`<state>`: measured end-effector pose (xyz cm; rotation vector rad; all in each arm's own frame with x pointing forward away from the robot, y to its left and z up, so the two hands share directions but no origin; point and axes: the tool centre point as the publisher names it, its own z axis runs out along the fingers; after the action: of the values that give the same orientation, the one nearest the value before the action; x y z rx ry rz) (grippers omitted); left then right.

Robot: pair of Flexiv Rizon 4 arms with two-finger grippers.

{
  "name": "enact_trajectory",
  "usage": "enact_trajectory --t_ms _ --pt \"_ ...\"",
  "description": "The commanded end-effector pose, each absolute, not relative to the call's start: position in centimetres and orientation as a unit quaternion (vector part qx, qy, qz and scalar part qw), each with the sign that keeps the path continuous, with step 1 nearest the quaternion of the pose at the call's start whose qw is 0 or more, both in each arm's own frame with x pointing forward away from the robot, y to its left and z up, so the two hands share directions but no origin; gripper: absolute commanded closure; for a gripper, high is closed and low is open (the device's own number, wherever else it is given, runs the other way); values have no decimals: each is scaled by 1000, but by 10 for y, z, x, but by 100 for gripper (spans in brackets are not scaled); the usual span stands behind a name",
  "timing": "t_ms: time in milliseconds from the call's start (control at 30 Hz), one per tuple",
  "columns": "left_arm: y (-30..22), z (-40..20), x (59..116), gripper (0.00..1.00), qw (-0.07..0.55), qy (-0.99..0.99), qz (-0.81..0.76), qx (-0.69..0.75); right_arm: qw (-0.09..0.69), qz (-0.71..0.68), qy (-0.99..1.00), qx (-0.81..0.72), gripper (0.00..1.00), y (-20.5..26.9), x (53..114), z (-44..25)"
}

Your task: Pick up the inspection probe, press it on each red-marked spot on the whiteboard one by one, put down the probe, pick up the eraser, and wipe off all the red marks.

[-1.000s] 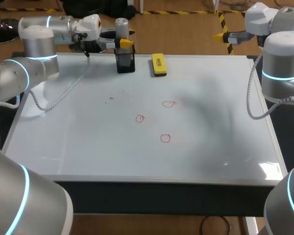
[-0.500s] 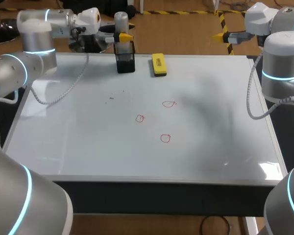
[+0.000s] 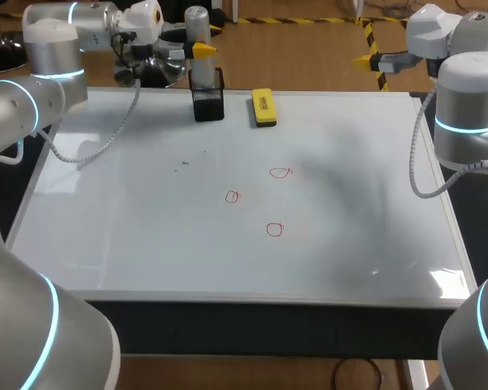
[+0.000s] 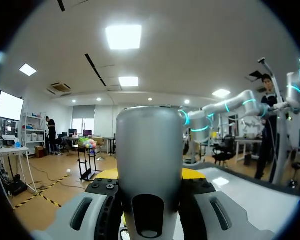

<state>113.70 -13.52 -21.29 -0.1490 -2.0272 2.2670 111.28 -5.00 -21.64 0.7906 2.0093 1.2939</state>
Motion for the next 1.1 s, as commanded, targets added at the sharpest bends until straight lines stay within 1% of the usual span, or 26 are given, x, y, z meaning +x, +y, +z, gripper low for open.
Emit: enact_trajectory --t_ms 33,300,600,1100 --pt "-134 -194 1123 100 36 -673 738 -41 307 488 760 299 0 -50 1113 -216" --pt "-131 -169 1114 100 34 -674 737 -35 307 488 760 299 0 -50 1113 -216" --pt "-115 -147 1099 100 21 -679 733 -19 307 488 760 299 0 -50 1113 -216" --pt "-67 -164 1059 100 -18 -696 717 31 307 488 760 299 0 -50 1113 -216"
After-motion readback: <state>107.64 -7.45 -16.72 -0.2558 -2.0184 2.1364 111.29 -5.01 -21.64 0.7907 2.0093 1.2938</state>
